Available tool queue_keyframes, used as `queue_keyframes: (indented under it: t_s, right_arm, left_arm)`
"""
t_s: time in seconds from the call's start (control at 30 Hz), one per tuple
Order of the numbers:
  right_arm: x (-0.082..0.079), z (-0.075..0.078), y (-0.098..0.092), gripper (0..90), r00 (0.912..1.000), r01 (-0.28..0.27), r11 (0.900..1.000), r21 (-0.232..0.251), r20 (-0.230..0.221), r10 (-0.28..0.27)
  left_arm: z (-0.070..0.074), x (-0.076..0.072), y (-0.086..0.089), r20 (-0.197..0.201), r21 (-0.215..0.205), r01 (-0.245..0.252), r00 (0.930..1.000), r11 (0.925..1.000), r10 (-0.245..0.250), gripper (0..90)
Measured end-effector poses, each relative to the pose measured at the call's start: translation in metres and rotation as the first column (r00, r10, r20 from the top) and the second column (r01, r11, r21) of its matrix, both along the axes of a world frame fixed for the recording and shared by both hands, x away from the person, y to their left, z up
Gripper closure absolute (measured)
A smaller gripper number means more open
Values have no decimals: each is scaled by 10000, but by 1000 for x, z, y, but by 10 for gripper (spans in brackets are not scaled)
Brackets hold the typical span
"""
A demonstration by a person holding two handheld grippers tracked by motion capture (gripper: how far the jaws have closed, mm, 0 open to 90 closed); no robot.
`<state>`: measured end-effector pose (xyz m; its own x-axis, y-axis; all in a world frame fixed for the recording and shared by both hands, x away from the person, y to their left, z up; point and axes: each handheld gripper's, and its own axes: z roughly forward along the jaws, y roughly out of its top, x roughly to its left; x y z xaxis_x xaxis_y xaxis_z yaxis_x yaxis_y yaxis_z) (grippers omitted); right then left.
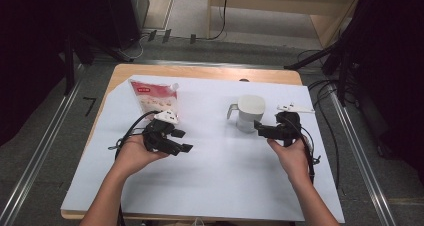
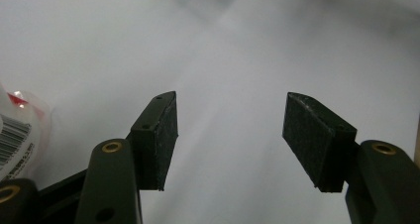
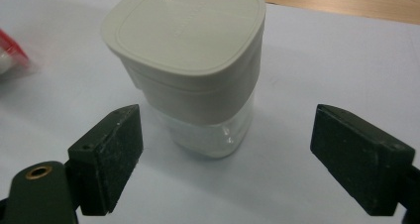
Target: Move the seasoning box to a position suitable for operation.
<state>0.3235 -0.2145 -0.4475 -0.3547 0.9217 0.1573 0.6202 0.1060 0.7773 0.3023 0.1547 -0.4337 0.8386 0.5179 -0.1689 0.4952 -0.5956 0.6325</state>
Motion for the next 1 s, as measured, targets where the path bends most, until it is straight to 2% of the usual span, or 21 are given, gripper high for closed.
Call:
queue_keyframes:
  t_s: [0.1,0.13,0.2,0.33,0.43,0.53,0.63,0.73,0.77,0.9,1.0]
  right_arm:
    - [4,-4,7,35,9999,165,9998,-57,20,-165]
    - [5,-4,10,25,9995,308,9995,11,-53,-308]
    - [6,-6,15,0,9991,425,9990,-148,-36,-426]
    - [7,-8,24,0,9985,552,9983,-197,-21,-552]
    - [11,-13,32,0,9952,978,9951,127,94,-979]
    - [14,-19,39,0,9939,1090,9939,149,127,-1092]
    - [15,-24,46,0,9896,1395,9902,-48,371,-1393]
    - [17,-27,51,0,9854,1634,9865,139,460,-1639]
    - [19,-30,56,0,9821,1807,9835,-16,544,-1804]
    - [23,-35,63,0,9780,2014,9795,-111,582,-2004]
    - [28,-41,71,4,9681,2438,9695,-248,657,-2417]
  left_arm:
    - [0,1,1,-94,14,-59,9999,10000,59,398]
    - [0,1,1,-75,22,-64,10000,10000,65,398]
    - [0,1,1,-82,17,-43,10000,10000,43,400]
    - [-1,1,0,-106,-19,-80,9999,10000,79,400]
    - [-1,2,0,-86,36,5,10000,10000,-5,401]
    - [-1,1,-1,-89,23,22,10000,10000,-22,401]
    - [-1,1,-2,-100,46,41,9999,10000,-40,403]
    - [-1,1,-1,-118,-15,33,9999,10000,-34,406]
    - [-1,2,-1,-89,-25,49,9999,10000,-49,406]
    - [0,1,-1,-130,-55,14,9999,10000,-14,407]
    - [0,1,0,-122,-103,0,9999,9999,-1,408]
